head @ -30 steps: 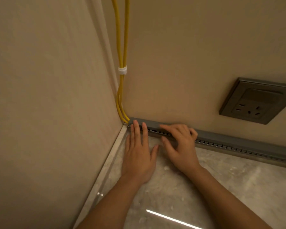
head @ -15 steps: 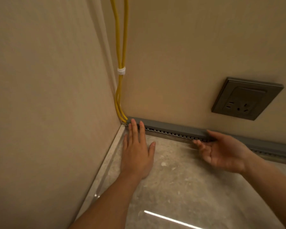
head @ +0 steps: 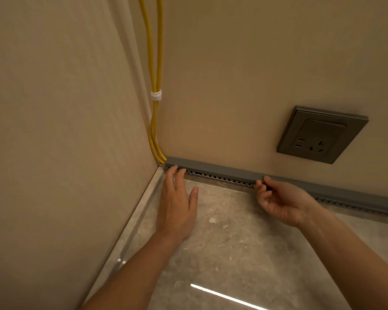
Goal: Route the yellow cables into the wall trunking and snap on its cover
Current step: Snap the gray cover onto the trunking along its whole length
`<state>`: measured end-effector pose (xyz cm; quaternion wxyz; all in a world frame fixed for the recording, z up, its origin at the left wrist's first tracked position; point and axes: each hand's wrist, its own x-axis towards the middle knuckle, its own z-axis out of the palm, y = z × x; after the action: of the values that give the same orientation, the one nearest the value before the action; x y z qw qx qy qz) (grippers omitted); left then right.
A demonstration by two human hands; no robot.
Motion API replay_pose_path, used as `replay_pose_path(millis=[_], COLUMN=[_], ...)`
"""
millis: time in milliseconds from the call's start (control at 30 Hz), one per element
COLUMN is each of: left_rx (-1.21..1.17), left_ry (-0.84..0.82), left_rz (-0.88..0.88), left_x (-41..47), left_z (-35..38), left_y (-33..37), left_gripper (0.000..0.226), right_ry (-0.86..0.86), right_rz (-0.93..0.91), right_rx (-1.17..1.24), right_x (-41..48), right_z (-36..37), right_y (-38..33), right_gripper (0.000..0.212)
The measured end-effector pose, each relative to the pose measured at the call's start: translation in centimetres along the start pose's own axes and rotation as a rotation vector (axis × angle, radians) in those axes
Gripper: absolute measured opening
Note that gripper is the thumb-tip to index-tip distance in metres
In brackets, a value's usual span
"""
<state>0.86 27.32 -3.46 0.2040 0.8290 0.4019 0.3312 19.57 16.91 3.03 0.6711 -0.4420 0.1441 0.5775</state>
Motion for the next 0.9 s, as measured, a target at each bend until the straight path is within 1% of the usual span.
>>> replay_pose_path(millis=[67,100,200,267,367,433,500,600,900], left_rx=[-0.106,-0.192,-0.467,-0.527,-0.624,-0.658,-0.64,-0.718,-0.776], left_ry=[0.064,0.053,-0.072,-0.091,-0.057,-0.113,-0.161,-0.133,-0.149], left_rz=[-0.118,-0.215,-0.531,-0.693,-0.944,-1.053,-1.075,-1.105,-1.131], left_x=[0.1,0.3,2.0,3.4,5.0,5.3,5.3,5.5,6.1], left_z=[0.5,0.9,2.4,3.4,4.3,4.2,4.2,4.2,4.3], left_y=[1.0,1.9,5.1,7.1,8.3,8.1,8.0,8.3,9.0], left_gripper=[0.02,0.018,0.04,0.051,0.053,0.052,0.054,0.059,0.052], right_ry=[0.026,0.032,0.038,0.036,0.034,0.038,0.035,0.044,0.089], right_rz=[-0.04,-0.05,-0.058,-0.058,-0.046,-0.038,-0.032,-0.035,-0.101], right_rx=[-0.028,-0.034,-0.044,-0.06,-0.084,-0.095,-0.092,-0.103,-0.14], right_x=[0.0,0.0,0.1,0.2,0.5,0.6,0.7,1.0,1.0], right_z=[0.1,0.1,0.2,0.1,-0.1,0.0,0.0,0.0,0.2], right_y=[0.2,0.3,0.4,0.4,0.3,0.2,0.2,0.3,1.0], right_gripper=[0.027,0.026,0.025,0.026,0.027,0.027,0.026,0.022,0.027])
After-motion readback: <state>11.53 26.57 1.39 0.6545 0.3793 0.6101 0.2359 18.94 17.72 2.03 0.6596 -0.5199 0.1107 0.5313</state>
